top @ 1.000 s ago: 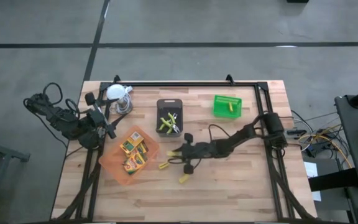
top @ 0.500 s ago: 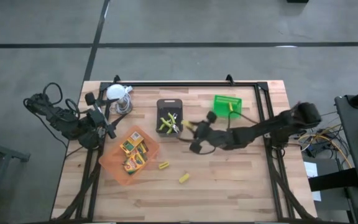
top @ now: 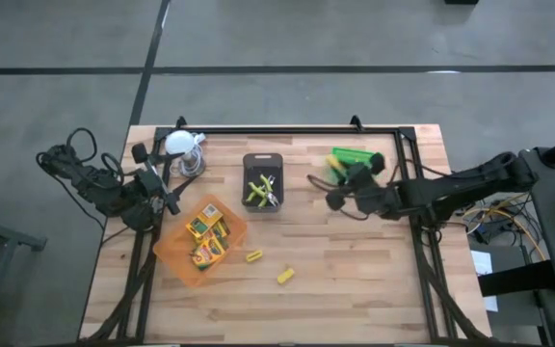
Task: Pick & Place School Supplies
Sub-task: Put the yellow eraser into the green bin
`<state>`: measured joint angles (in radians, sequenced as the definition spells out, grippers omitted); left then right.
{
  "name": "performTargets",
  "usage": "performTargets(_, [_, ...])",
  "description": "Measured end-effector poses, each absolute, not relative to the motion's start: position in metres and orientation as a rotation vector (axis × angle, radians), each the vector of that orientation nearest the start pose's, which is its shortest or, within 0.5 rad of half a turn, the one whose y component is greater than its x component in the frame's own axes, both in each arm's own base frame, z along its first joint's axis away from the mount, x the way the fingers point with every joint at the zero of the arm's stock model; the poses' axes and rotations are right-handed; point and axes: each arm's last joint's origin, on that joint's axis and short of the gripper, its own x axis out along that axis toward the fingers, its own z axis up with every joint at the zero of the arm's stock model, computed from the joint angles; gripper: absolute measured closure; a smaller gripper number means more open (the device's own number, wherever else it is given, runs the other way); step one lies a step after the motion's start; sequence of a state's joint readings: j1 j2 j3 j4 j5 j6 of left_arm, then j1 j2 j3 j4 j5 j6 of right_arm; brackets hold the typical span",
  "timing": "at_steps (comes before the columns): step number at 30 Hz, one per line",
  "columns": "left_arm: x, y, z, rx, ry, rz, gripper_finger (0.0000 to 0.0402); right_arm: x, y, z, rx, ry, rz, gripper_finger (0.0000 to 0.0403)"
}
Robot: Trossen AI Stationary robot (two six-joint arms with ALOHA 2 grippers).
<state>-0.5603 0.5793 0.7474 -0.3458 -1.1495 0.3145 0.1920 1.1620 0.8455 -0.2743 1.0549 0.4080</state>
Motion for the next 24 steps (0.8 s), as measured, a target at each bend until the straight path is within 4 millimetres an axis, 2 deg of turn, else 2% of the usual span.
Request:
performTargets(4, [0.106, -0.036, 0.334, 0.441, 0.211, 0.566, 0.0096, 0.219, 0.009, 0.286, 0.059, 0.295, -1.015, 0.0312])
performTargets(11, [0.106, -0.036, 0.334, 0.440, 0.210, 0.566, 0.0096, 0.204, -0.019, 0.271, 0.243, 0.355, -1.174, 0.0312])
performTargets(17, [0.106, -0.036, 0.334, 0.441, 0.211, 0.566, 0.0096, 0.209, -0.042, 0.255, 0.290, 0.426, -1.282, 0.0312])
performTargets(24, [0.106, -0.036, 0.334, 0.441, 0.211, 0.566, 0.0096, 0.223, -0.062, 0.231, 0.411, 0.523, -1.312, 0.0312])
